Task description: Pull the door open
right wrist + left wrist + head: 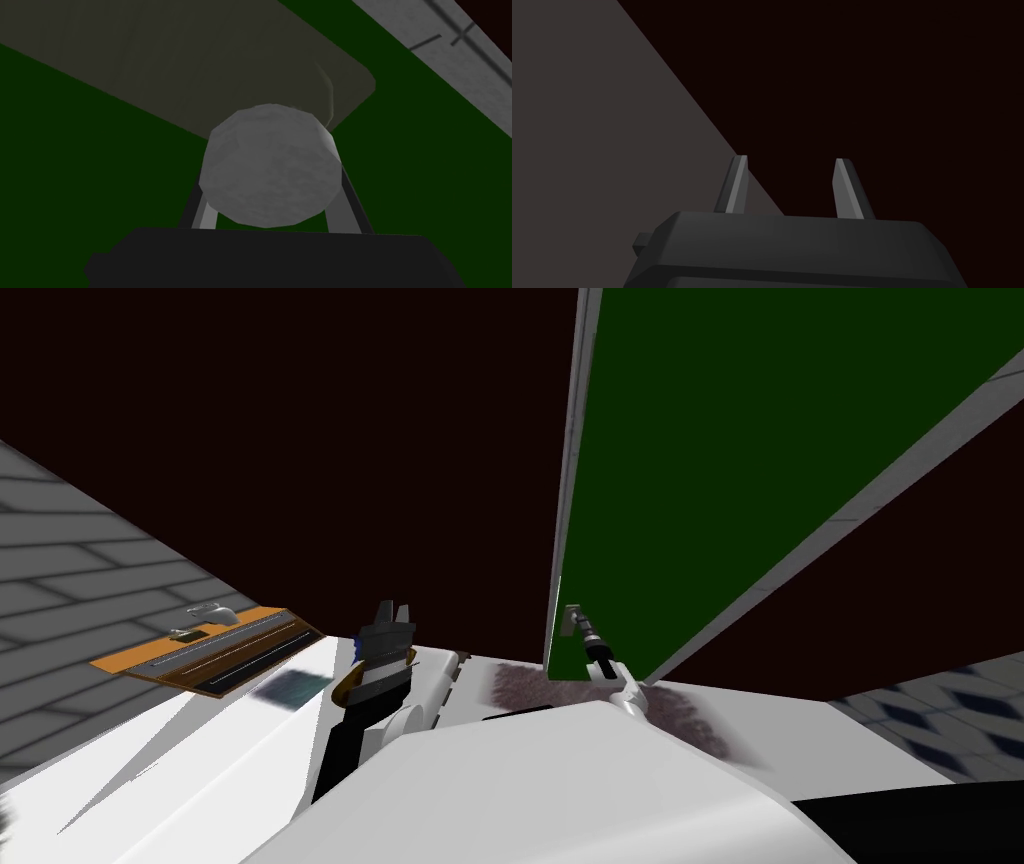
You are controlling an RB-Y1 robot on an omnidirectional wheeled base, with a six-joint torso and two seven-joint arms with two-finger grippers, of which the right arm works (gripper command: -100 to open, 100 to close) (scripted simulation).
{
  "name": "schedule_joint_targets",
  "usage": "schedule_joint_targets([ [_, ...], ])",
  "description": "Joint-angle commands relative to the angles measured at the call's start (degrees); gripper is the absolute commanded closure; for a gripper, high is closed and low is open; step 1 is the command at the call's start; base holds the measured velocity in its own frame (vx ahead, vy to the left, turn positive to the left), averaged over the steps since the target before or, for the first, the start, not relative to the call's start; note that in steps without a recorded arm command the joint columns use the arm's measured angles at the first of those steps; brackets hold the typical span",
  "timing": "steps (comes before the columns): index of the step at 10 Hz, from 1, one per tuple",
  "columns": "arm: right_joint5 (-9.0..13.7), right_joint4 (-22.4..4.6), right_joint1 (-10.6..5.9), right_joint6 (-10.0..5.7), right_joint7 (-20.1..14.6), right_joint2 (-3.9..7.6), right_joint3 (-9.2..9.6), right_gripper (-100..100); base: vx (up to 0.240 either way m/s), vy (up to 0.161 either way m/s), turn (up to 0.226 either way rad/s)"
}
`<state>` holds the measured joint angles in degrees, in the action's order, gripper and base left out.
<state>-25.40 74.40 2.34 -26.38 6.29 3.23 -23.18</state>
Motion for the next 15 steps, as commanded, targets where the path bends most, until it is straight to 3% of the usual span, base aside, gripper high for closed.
schedule_joint_targets([
  [1,1.13,0.18,-0.57,-0.25,-1.22,-0.84,1.62,100,-0.050,-0.017,0.018],
  [3,5.32,-0.90,-1.61,0.05,-4.98,-0.49,3.59,100,-0.065,-0.036,0.017],
  [5,6.16,-0.90,-1.61,0.05,-5.51,-0.49,3.59,100,-0.049,-0.020,0.010],
  [6,8.71,-1.45,-2.14,0.20,-7.65,-0.32,4.59,100,-0.042,-0.022,0.006],
  [7,8.71,-1.45,-2.14,0.20,-7.65,-0.32,4.59,100,-0.035,-0.016,0.014],
  [8,11.28,-2.00,-2.67,0.36,-9.80,-0.17,5.59,100,-0.046,-0.026,0.037],
  [10,11.28,-2.00,-2.67,0.36,-9.80,-0.17,5.59,100,-0.034,-0.016,0.004],
  [11,13.91,-2.56,-3.21,0.52,-11.94,-0.04,6.62,100,-0.043,-0.010,-0.013],
  [13,13.91,-2.56,-3.21,0.52,-11.94,-0.04,6.62,100,-0.026,-0.015,0.013],
  [14,16.55,-3.11,-3.75,0.68,-14.09,0.08,7.65,100,-0.035,-0.027,0.001],
  [15,16.55,-3.11,-3.75,0.68,-14.09,0.08,7.65,100,-0.044,-0.033,0.032],
])
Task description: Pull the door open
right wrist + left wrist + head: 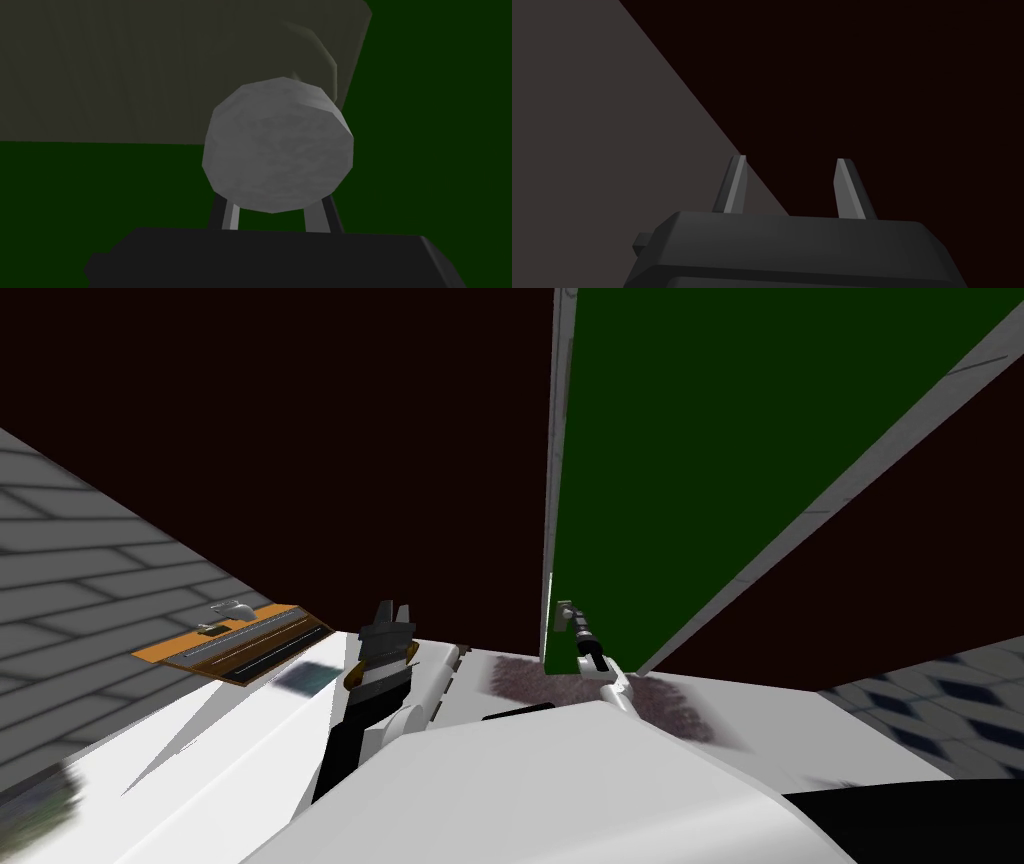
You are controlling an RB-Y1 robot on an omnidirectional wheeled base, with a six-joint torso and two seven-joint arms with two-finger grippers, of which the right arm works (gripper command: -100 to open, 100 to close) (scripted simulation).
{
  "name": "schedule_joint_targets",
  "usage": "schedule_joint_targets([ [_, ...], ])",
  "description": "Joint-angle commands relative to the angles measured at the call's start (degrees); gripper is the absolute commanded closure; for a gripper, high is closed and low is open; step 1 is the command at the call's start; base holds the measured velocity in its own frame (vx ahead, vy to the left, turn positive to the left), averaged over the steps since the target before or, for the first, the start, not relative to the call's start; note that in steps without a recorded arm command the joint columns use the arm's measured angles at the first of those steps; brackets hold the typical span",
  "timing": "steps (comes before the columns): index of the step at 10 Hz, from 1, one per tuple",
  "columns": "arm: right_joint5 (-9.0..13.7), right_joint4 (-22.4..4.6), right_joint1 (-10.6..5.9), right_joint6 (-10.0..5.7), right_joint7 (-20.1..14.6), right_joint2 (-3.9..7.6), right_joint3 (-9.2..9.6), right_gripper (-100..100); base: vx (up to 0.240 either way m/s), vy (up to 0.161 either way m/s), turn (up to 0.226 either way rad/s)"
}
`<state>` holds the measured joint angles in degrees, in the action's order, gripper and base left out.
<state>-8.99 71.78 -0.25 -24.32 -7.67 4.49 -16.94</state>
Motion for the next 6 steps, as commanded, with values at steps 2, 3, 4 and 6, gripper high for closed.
schedule_joint_targets([
  [2,2.76,-1.05,-1.70,-1.23,-2.28,-1.06,2.43,100,-0.049,-0.025,0.021],
  [3,2.76,-1.05,-1.70,-1.23,-2.28,-1.06,2.43,100,-0.019,-0.005,0.014],
  [4,5.40,-1.60,-2.23,-1.06,-4.43,-0.97,3.46,100,-0.036,-0.026,0.010],
  [6,5.40,-1.60,-2.23,-1.06,-4.43,-0.97,3.46,100,-0.034,-0.029,0.009],
])
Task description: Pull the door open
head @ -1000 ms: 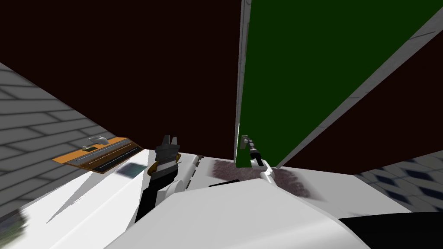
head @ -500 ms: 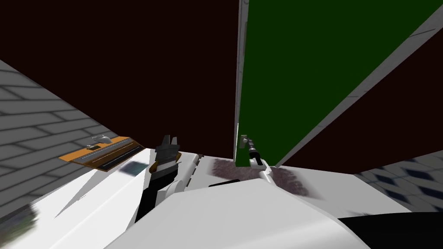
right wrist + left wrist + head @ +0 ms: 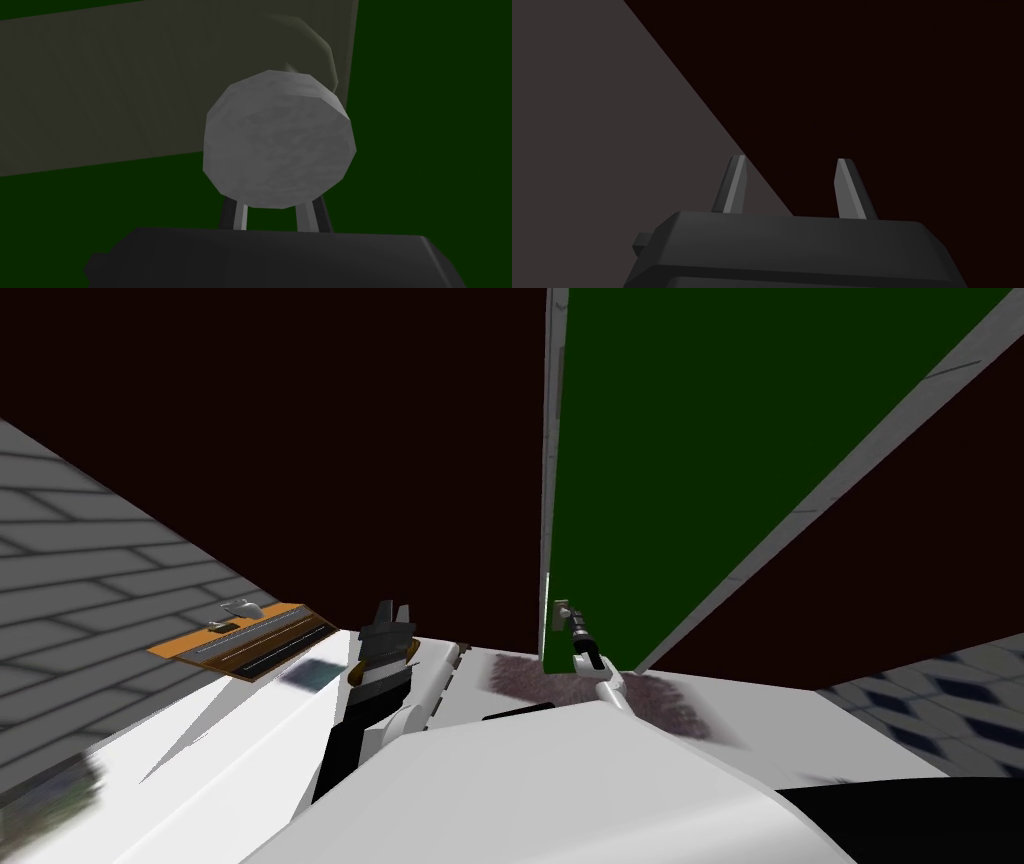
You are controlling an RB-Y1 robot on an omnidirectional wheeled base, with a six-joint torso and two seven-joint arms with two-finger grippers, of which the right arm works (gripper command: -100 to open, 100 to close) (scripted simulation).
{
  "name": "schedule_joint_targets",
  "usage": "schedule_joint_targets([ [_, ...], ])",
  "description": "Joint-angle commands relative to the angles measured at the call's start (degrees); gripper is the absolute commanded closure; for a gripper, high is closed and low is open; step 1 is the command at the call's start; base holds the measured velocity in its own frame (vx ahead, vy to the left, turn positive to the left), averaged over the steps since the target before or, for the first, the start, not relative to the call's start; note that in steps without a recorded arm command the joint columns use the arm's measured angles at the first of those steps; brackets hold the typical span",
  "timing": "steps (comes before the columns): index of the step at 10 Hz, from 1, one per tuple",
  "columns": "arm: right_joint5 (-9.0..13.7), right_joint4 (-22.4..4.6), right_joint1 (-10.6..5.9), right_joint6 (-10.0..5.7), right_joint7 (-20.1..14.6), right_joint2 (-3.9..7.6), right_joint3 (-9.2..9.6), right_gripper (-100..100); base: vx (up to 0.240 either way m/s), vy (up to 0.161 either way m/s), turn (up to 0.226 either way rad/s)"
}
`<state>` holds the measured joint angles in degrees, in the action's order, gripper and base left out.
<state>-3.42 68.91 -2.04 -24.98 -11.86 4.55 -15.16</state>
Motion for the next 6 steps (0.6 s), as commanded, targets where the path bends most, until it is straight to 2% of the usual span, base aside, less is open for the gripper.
schedule_joint_targets([
  [1,-0.16,1.27,-0.45,-0.39,-0.24,-1.03,1.68,100,0.000,0.000,0.000],
  [3,-0.16,1.27,-0.45,-0.39,-0.24,-1.03,1.68,100,0.003,0.007,-0.003],
  [4,2.48,0.72,-0.98,-0.23,-2.39,-0.94,2.71,100,-0.044,-0.017,0.018],
  [6,2.48,0.72,-0.98,-0.23,-2.39,-0.94,2.71,100,-0.033,-0.018,0.004],
])
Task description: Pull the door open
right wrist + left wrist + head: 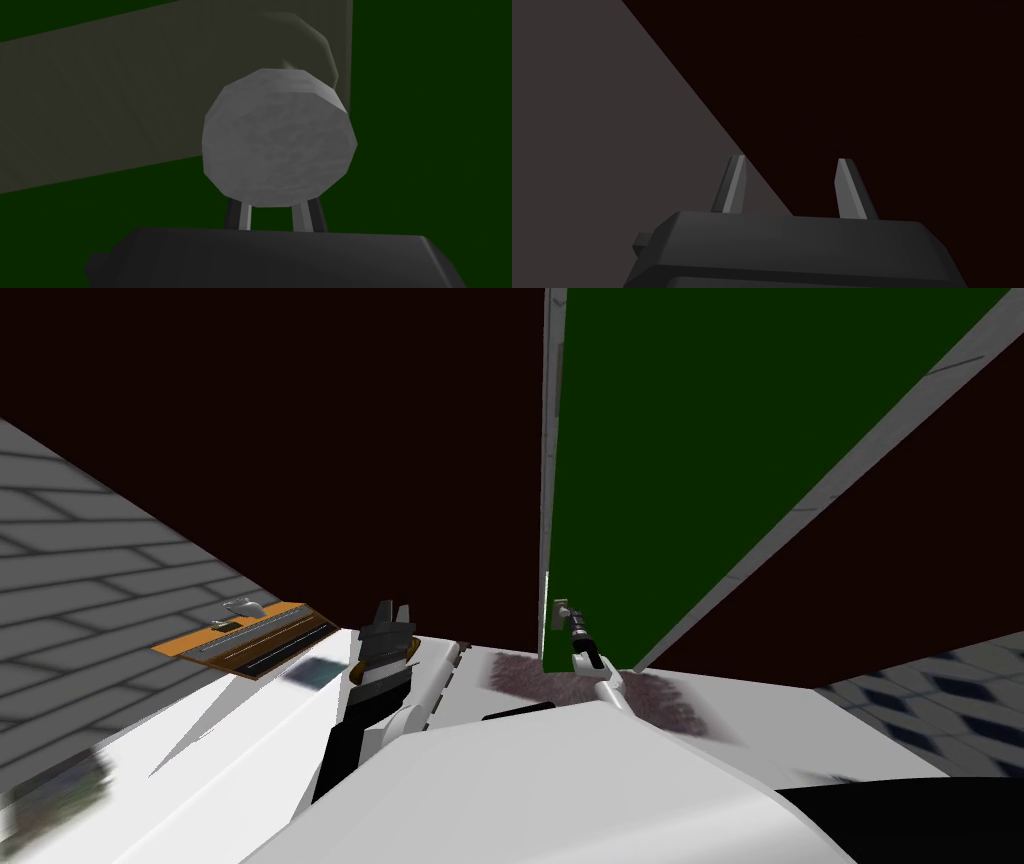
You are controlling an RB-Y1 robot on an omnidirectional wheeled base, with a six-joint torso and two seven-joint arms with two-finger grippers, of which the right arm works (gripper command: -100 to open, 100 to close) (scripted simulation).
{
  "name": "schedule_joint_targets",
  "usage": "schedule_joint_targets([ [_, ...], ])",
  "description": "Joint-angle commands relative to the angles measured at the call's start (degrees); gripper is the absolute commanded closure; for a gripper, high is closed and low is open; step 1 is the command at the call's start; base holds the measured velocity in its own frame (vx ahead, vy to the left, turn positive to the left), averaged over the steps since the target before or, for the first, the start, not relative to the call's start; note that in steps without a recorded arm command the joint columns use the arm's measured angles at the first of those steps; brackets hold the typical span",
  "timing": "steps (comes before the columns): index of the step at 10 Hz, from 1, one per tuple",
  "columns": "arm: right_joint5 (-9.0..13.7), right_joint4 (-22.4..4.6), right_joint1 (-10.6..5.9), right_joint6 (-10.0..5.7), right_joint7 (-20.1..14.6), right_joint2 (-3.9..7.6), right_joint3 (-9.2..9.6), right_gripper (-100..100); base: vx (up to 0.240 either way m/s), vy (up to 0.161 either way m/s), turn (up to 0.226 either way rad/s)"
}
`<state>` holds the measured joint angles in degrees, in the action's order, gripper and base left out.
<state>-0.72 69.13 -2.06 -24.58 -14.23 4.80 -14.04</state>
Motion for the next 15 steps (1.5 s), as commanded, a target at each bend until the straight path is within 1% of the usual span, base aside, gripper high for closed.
schedule_joint_targets([
  [1,-0.23,0.50,-0.95,-0.64,-0.02,-1.19,1.59,100,-0.007,0.003,0.012],
  [2,2.41,-0.06,-1.49,-0.47,-2.17,-1.10,2.62,100,-0.034,-0.034,-0.021],
  [5,2.41,-0.06,-1.49,-0.47,-2.17,-1.10,2.62,100,-0.019,-0.020,0.018],
  [6,4.99,-0.59,-2.00,-0.31,-4.31,-1.05,3.63,100,-0.044,-0.016,-0.001],
  [11,4.99,-0.59,-2.00,-0.31,-4.31,-1.05,3.63,100,-0.011,-0.003,-0.001],
  [12,7.56,-1.13,-2.52,-0.15,-6.46,-0.99,4.63,100,-0.029,-0.021,0.006],
  [15,7.56,-1.13,-2.52,-0.15,-6.46,-0.99,4.63,100,-0.023,-0.020,0.017],
])
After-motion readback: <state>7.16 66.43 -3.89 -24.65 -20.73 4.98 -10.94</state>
